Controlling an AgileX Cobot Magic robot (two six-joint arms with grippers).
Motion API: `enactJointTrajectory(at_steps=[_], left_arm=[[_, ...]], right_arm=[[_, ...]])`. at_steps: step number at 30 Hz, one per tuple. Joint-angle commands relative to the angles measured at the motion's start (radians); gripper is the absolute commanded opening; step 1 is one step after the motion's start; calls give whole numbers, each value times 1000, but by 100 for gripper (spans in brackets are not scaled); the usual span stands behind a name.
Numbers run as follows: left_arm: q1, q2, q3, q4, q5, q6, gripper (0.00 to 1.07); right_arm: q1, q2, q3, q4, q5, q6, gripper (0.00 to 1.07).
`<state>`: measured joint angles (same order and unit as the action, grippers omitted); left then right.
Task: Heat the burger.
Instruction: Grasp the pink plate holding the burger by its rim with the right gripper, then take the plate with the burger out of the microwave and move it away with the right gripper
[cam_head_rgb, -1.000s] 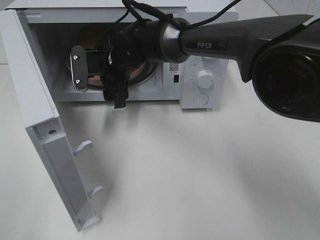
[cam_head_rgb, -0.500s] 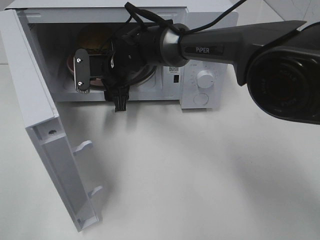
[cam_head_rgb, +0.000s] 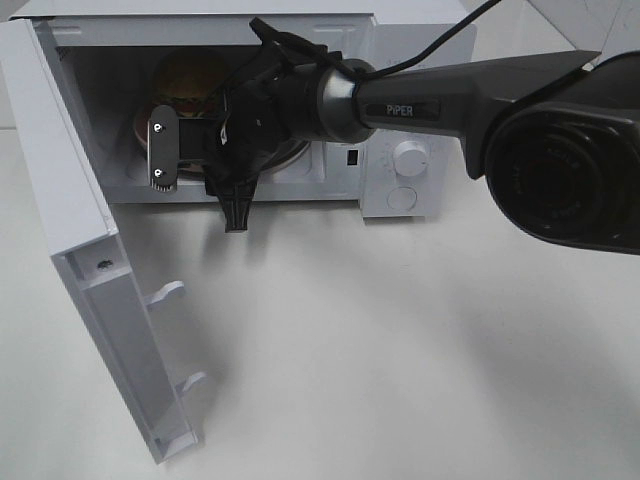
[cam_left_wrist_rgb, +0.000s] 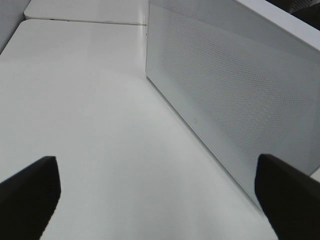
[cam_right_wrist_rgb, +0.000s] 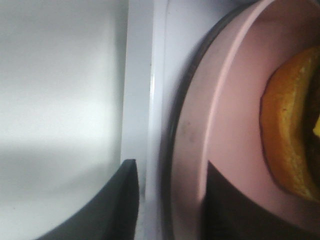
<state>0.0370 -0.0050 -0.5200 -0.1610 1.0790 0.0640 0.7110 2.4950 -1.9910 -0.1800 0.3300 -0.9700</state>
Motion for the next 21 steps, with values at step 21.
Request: enactJointTrajectory(at_steps=[21], left_arm=[[3,-4,3,-6,-10,-2,98]], right_arm=[[24,-23,-12,6,77,-119,0]])
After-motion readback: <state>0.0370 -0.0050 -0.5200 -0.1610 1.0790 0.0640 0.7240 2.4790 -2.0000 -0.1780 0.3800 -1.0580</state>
